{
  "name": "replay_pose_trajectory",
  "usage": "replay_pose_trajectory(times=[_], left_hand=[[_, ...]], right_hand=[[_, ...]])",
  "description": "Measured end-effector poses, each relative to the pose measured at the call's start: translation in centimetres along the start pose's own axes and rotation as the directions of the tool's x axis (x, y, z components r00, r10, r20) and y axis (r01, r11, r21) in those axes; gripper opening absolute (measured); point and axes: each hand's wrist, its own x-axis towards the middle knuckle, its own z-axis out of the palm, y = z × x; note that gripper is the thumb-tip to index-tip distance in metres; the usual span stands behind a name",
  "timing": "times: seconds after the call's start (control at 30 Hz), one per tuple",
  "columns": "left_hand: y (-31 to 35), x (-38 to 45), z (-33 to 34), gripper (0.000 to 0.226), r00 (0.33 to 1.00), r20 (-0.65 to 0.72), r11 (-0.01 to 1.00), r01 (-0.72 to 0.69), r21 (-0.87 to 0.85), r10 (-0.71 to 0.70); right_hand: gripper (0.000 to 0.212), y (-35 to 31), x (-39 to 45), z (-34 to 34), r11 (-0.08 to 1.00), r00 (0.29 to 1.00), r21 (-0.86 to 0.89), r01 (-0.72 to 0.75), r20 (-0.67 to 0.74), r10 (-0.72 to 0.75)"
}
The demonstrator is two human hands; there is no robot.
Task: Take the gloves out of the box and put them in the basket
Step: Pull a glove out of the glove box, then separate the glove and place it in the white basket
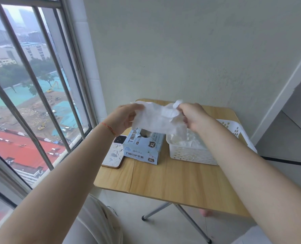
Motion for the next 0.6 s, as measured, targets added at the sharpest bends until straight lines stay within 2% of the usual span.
replay_pose_trajectory(times=[0.1,0.17,0.2,0.27,0.33,0.4,0.5,0.6], left_hand=[[0.9,-0.3,0.3,0.008,0.991,-0.135,1.0,-0.003,-0.001,0.003],[1.4,-0.3,0.8,0.002,0.986,-0.163,0.999,-0.026,0.04,0.032],[1.7,-0.3,1.2,0.006,0.985,-0.165,0.998,-0.036,0.057,0.045],[2.0,-0.2,1.9,0.024,0.986,-0.156,0.994,-0.049,0.094,0.063],[2.4,-0.5,2.8,0.031,0.991,-0.114,0.991,-0.057,0.119,0.071],[2.6,-0.6,3.3,0.028,0.996,-0.062,0.992,-0.055,0.113,0.063],[2.9,-1.1,3.2,0.033,1.0,0.02,0.996,-0.009,0.093,0.007],[2.7,-1.1,3.0,0.027,0.996,-0.073,0.971,-0.04,0.236,0.059]], right_hand=[[0.012,-0.6,-0.5,0.8,0.957,0.991,-0.275,0.091,-0.069,-0.114],[0.015,-1.5,-1.5,1.6,0.93,0.966,-0.31,0.198,-0.097,-0.238],[0.013,-1.9,-2.0,2.0,0.923,0.956,-0.283,0.262,-0.057,-0.289],[0.013,-2.5,-3.4,2.7,0.911,0.935,-0.217,0.351,0.142,-0.326],[0.033,-2.7,-4.4,3.2,0.883,0.887,-0.264,0.389,0.365,-0.282],[0.046,-2.5,-4.6,3.3,0.836,0.865,-0.359,0.414,0.442,-0.238],[0.03,-2.0,-3.9,3.1,0.794,0.883,-0.431,0.429,0.385,-0.268],[0.014,-2.0,-3.7,2.7,0.794,0.909,-0.453,0.406,0.29,-0.3]])
